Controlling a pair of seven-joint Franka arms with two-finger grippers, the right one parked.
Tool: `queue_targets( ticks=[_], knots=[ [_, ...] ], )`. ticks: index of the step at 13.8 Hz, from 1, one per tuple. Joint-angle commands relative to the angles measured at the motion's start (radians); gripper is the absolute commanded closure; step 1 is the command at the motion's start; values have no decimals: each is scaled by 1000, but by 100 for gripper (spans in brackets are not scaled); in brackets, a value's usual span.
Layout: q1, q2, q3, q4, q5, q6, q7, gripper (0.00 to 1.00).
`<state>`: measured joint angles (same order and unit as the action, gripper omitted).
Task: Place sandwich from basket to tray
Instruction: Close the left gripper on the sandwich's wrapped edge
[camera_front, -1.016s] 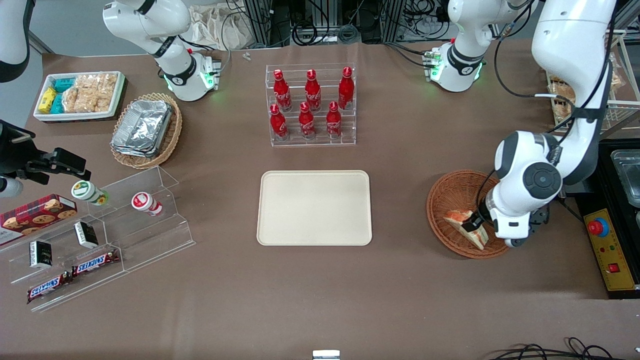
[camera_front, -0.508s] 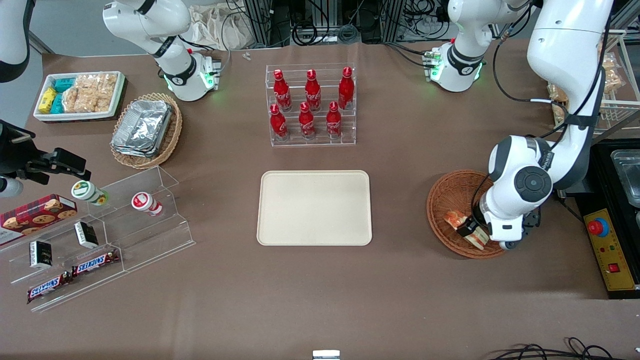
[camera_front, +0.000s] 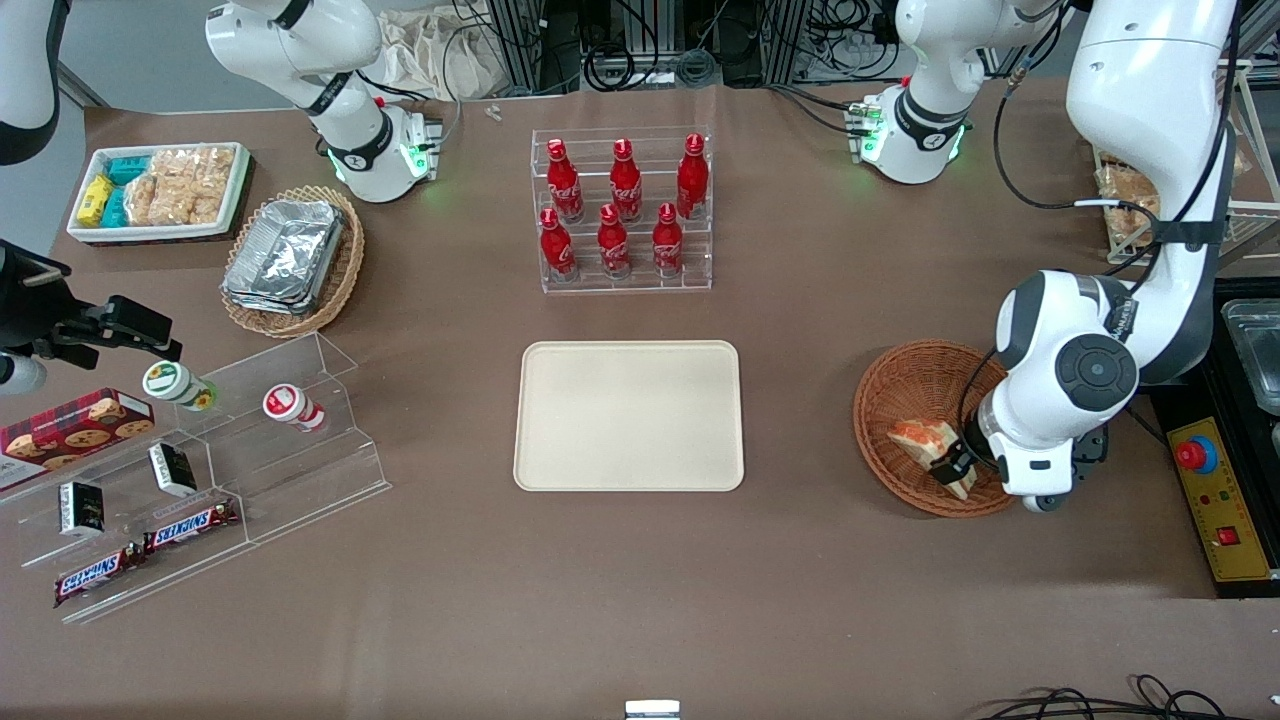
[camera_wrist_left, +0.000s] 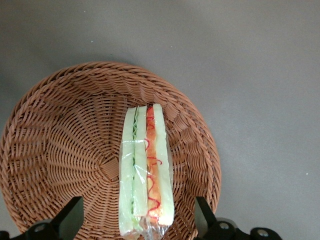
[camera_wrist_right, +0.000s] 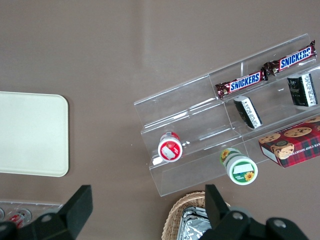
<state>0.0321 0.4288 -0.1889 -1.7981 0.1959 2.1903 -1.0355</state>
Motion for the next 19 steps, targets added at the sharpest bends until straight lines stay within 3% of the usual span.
queue_targets(
  ticks=[1,8,9,10,11,12,16,19],
  knots=[
    [-5,36,-4,13,13,-9,-24,0],
    [-6,94,-4,11,17,42,-24,0],
    [-5,97,-4,16,16,42,-28,20],
    [-6,107,-4,20,22,42,-53,60],
    [-6,105,-4,22,25,43,-75,90],
    [-6,105,-6,26,23,43,-80,100],
    [-5,96,-6,75,7,25,-93,100],
    [-3,85,-27,188,2,-142,-87,100]
  ],
)
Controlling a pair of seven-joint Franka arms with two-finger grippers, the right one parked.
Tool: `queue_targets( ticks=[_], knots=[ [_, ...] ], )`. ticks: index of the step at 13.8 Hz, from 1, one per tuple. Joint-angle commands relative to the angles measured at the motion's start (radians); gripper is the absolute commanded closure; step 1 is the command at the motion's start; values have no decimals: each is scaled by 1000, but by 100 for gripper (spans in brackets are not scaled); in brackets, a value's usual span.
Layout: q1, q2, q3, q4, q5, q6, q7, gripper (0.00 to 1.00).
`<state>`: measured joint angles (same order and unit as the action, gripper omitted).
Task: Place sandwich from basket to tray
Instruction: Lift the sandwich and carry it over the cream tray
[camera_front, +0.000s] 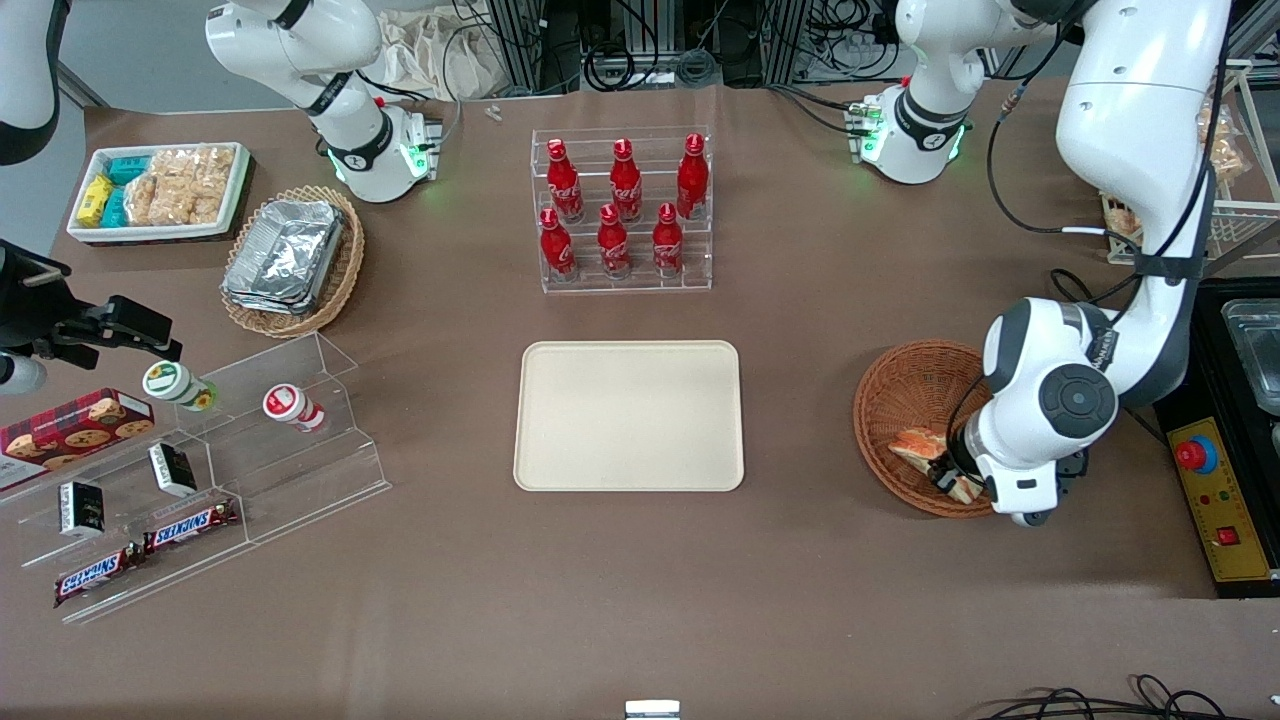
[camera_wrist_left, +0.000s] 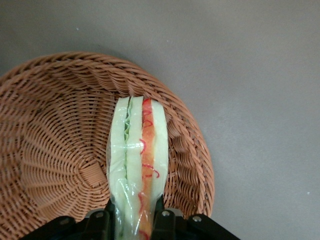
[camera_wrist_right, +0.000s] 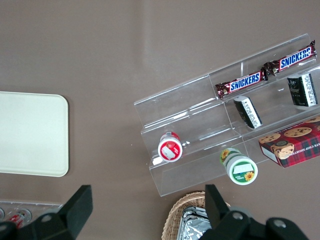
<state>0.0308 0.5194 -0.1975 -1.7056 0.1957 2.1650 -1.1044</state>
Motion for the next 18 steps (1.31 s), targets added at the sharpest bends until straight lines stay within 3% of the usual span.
queue_targets(
  ticks=[1,6,9,10,13,15,18],
  knots=[
    [0,-9,-34,150,-2,-198,-15,100],
    [1,-48,-132,437,-61,-508,14,100],
    [0,-48,-222,514,-73,-554,239,100],
    [-2,-42,-261,514,-75,-547,238,100],
    [-6,-35,-383,395,-52,-432,224,100],
    [-6,-33,-445,246,29,-271,221,100],
    [-28,14,-468,133,66,-170,233,100]
  ],
)
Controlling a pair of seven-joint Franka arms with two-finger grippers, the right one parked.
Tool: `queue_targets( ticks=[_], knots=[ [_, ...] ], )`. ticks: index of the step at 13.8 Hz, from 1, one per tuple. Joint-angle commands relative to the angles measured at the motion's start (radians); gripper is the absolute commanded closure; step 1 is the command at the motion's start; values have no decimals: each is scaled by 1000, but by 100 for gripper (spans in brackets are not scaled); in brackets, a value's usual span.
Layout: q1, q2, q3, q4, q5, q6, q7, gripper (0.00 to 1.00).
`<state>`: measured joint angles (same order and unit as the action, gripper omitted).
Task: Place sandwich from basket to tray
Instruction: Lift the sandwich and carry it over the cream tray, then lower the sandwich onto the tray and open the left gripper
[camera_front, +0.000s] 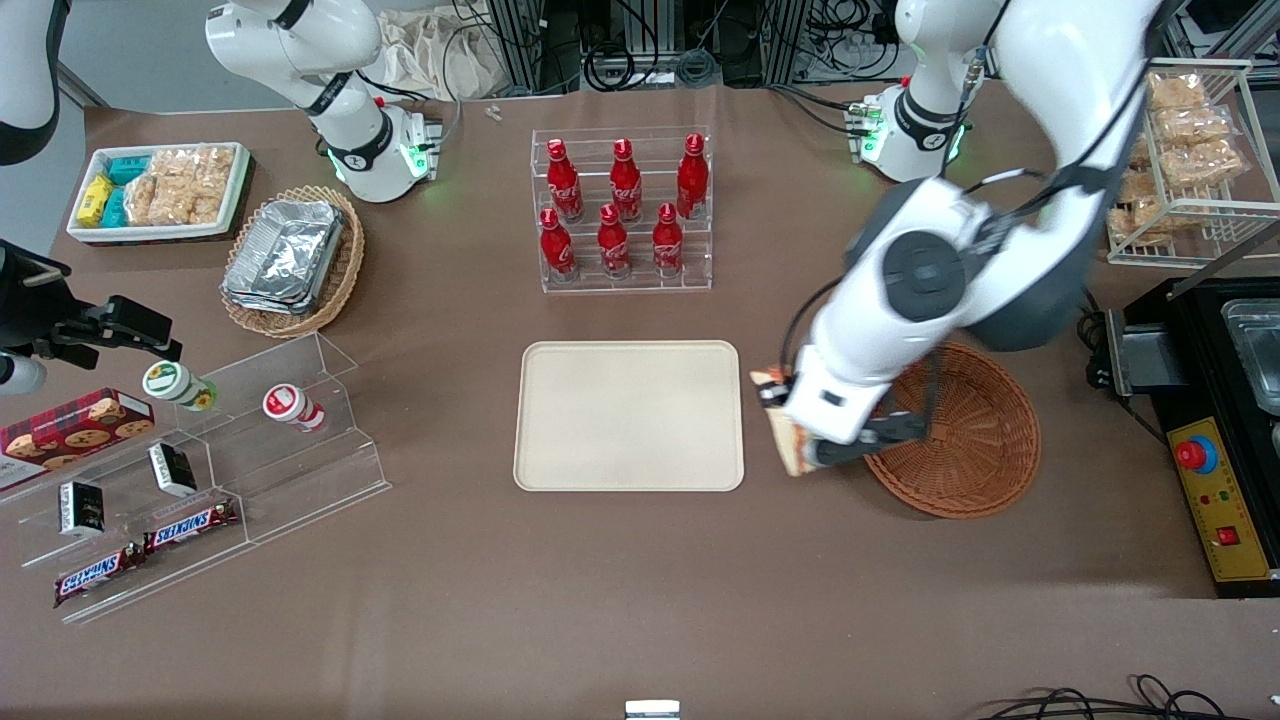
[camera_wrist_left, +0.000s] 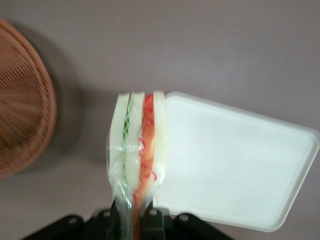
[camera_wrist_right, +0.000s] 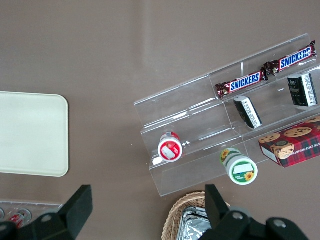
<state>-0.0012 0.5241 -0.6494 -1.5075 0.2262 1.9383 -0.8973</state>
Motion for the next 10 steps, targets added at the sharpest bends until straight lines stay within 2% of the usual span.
queue_targets(
  ticks=[1,5,8,10],
  knots=[
    [-41,34,-10,-66,63,76,15,100],
    [-115,157,-3,-60,223,85,-18,100],
    [-138,217,-3,-56,306,105,-35,100],
    [-151,240,-3,-46,324,168,-74,100]
  ],
)
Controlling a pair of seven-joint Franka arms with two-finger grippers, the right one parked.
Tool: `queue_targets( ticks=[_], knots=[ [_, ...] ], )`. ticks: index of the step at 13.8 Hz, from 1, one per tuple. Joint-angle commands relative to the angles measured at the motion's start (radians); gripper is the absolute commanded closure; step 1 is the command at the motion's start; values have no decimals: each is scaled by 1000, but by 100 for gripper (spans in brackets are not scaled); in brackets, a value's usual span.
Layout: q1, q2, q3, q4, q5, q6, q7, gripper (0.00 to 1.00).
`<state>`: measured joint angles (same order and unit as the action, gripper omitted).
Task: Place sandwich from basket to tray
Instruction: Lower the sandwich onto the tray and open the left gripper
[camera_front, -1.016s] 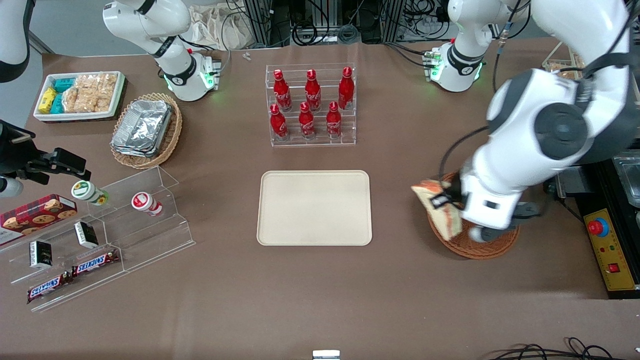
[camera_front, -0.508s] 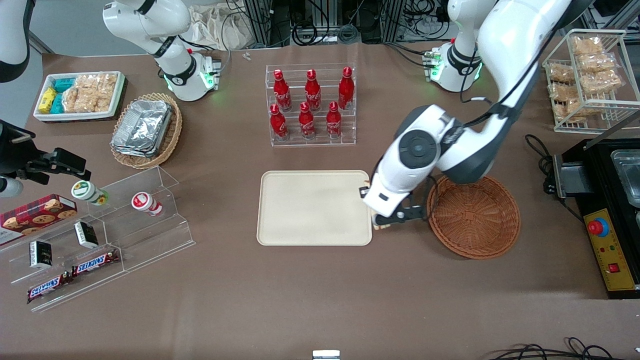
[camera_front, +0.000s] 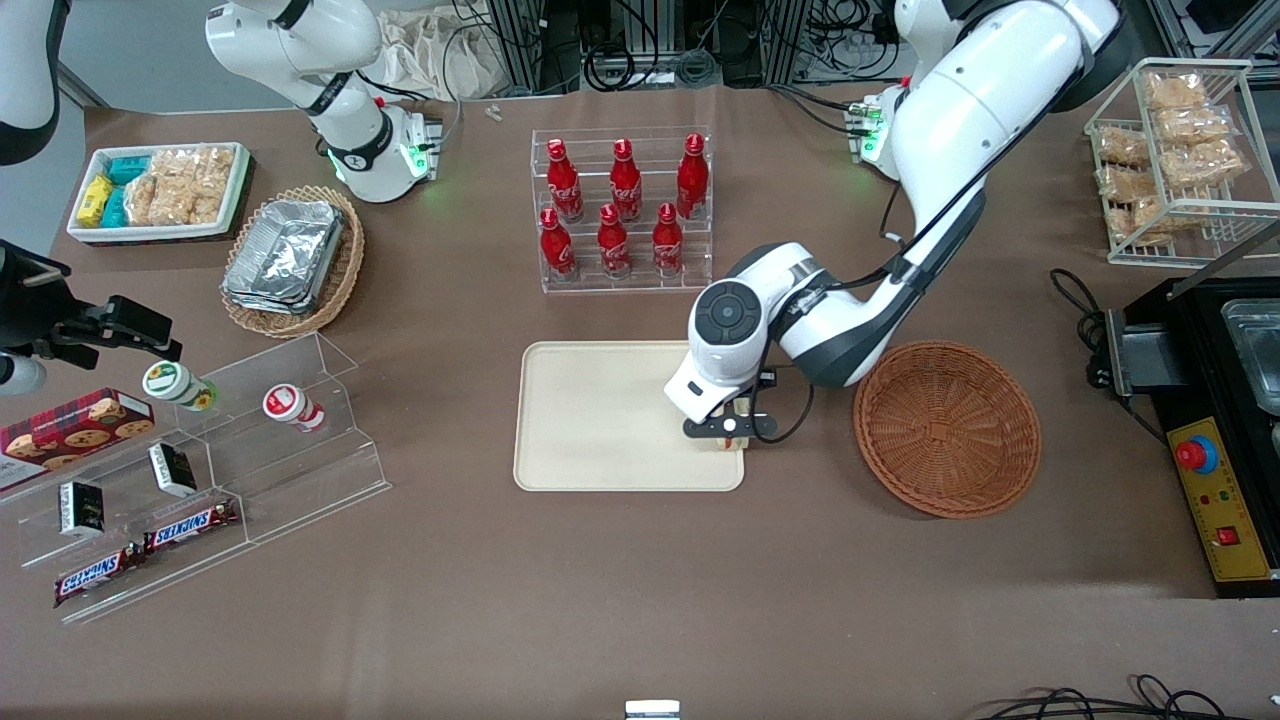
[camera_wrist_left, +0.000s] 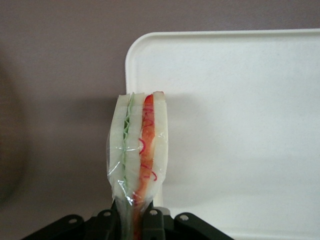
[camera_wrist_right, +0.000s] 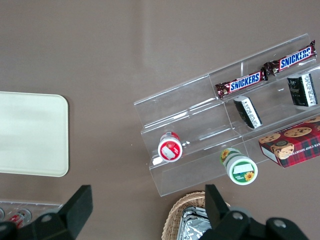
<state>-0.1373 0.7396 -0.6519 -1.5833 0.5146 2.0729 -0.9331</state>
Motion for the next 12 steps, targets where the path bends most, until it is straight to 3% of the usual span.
queue_targets(
  ticks=[1,3,4,5,7,8,12],
  knots=[
    [-16,39,1,38,38,39,-39,100],
    [-18,55,1,55,36,42,-39,100],
    [-18,60,0,57,36,42,-39,94],
    [-18,63,1,57,35,42,-41,77],
    [-18,72,0,57,35,42,-43,17],
    [-18,72,1,60,35,46,-43,0],
    [-7,41,0,132,19,33,-49,0]
  ],
)
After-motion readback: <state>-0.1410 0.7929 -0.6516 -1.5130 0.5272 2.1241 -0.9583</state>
